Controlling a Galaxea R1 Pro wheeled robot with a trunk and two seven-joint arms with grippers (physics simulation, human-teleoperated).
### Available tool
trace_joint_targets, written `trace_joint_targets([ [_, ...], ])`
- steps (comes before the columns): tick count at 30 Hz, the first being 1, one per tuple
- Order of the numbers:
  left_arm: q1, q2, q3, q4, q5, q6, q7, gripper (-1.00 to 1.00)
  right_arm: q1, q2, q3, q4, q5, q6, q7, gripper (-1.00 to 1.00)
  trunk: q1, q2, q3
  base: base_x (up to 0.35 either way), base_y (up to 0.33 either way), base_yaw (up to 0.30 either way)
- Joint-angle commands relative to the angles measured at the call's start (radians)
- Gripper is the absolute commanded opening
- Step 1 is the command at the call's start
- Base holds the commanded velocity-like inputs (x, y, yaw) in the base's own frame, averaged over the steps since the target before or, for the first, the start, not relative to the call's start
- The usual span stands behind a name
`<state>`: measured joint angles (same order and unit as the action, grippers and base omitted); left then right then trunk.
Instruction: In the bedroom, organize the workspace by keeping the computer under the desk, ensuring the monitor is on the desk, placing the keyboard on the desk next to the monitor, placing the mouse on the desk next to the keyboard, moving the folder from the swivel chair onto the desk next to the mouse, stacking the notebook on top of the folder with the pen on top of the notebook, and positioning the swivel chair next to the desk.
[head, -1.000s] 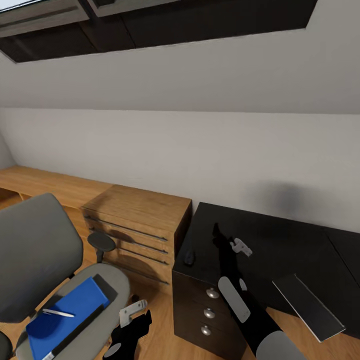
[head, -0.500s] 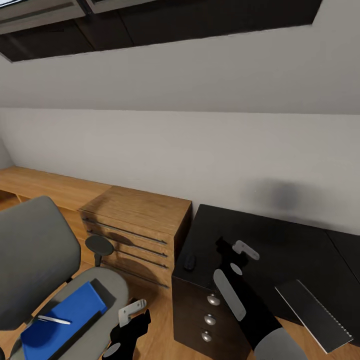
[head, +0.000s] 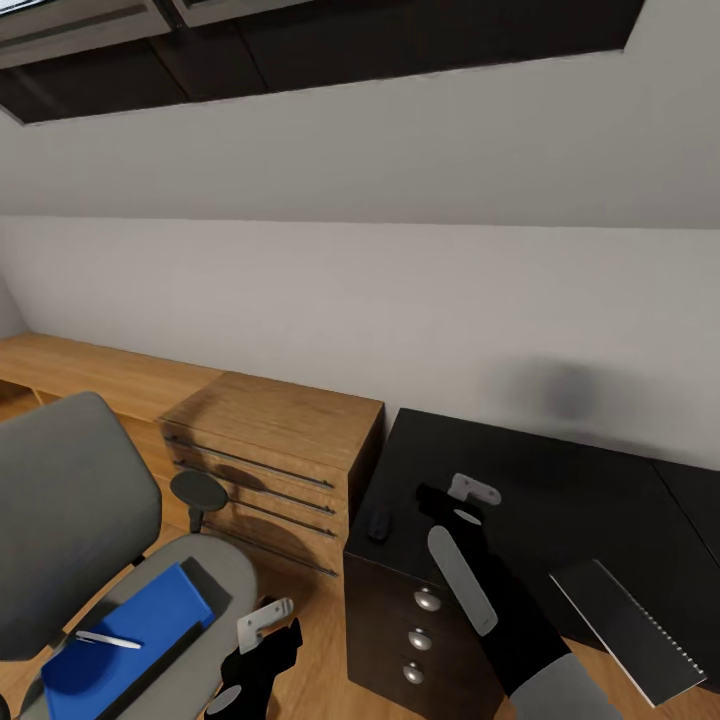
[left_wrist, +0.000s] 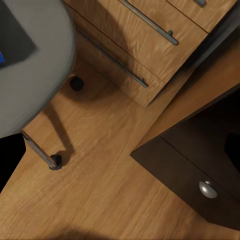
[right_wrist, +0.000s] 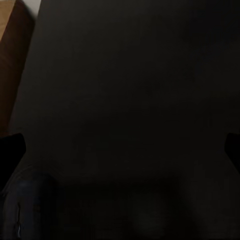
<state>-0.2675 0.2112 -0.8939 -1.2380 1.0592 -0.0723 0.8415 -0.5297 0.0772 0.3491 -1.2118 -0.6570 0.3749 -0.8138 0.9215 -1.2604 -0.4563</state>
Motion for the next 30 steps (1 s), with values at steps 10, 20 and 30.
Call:
trace_joint_targets([
  [10,-0.002,0.0,-0.003,-0.001,0.008,-0.008,0.004,1.0,0.0,-0.005,-0.003,-0.065,-0.002,0.047,-0.006,1.0,0.0,-0.001,-0.001,0.0,0.0,0.0],
  [20,-0.001,-0.001,-0.005,-0.001,0.008,-0.008,0.004,1.0,0.001,-0.004,0.001,-0.054,0.005,0.035,-0.001,1.0,0.0,-0.001,-0.001,0.0,0.0,0.152],
  [30,-0.002,-0.001,-0.005,-0.001,0.008,-0.008,0.004,1.0,0.001,-0.001,0.078,-0.025,0.026,0.034,0.002,1.0,0.0,-0.001,-0.001,0.0,0.0,0.275],
])
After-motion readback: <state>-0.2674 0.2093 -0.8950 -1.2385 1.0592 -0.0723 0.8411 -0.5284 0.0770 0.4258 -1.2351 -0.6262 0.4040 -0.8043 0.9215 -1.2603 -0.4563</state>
